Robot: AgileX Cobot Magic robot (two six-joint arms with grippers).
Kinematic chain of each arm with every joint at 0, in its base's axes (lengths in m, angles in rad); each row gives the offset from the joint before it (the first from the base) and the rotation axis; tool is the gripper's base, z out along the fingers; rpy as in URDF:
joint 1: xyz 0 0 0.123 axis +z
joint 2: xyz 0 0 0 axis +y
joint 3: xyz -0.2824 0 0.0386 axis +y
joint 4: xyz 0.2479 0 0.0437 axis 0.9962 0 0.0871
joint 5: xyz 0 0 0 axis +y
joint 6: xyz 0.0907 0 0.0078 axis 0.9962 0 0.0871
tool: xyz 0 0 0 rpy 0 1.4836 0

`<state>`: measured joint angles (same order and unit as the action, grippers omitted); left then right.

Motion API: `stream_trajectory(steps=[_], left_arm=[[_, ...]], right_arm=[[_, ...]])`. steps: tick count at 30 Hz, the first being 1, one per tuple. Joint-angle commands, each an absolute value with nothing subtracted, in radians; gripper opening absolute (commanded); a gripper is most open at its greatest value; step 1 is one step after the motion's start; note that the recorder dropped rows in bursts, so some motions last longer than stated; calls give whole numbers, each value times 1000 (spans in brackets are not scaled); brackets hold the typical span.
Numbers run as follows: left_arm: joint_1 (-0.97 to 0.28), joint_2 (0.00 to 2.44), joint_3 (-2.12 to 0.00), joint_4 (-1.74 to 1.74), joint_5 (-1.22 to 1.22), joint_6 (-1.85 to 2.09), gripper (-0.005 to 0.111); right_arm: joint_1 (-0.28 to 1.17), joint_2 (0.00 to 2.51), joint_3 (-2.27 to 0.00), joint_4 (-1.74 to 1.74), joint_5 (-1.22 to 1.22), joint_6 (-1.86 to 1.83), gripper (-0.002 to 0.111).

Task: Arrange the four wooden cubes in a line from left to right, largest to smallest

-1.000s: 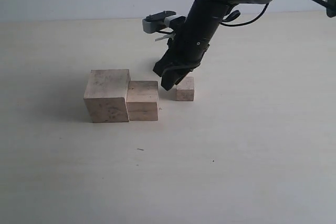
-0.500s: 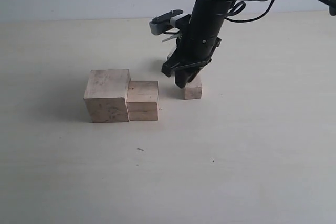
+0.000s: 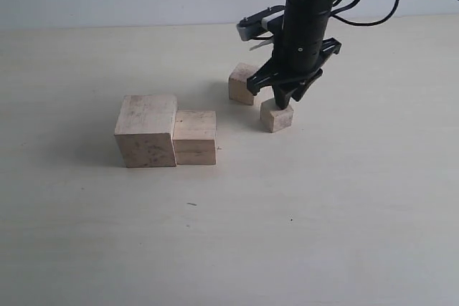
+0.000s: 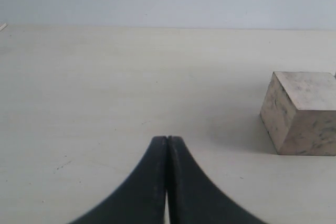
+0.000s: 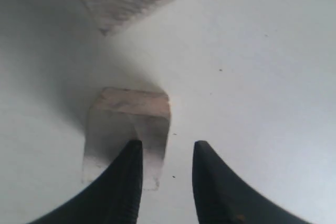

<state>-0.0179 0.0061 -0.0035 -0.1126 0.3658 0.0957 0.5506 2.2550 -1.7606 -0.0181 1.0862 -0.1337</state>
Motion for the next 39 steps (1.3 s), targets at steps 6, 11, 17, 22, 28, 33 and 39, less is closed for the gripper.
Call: stream_trajectory(steps=[6, 11, 17, 22, 28, 33, 39], left_arm=[[-22, 0, 0, -111, 355, 97, 0], [-22, 0, 0, -111, 355, 97, 0], [-22, 0, 0, -111, 355, 97, 0], [-22, 0, 0, -111, 355, 97, 0], [-22, 0, 0, -111, 355, 97, 0], [-22, 0, 0, -111, 355, 97, 0], [-22, 0, 0, -111, 355, 97, 0]], right_arm=[[539, 2175, -1751, -17, 1066, -132, 32], [541, 2139, -1751, 436, 1022, -548, 32], [527, 2143, -1751, 306, 835, -712, 45], [521, 2159, -1751, 306, 698, -718, 80], [521, 2237, -1751, 315, 701, -795, 80], [521, 2286, -1751, 349, 701, -858, 80], [521, 2329, -1751, 381, 703, -895, 75]])
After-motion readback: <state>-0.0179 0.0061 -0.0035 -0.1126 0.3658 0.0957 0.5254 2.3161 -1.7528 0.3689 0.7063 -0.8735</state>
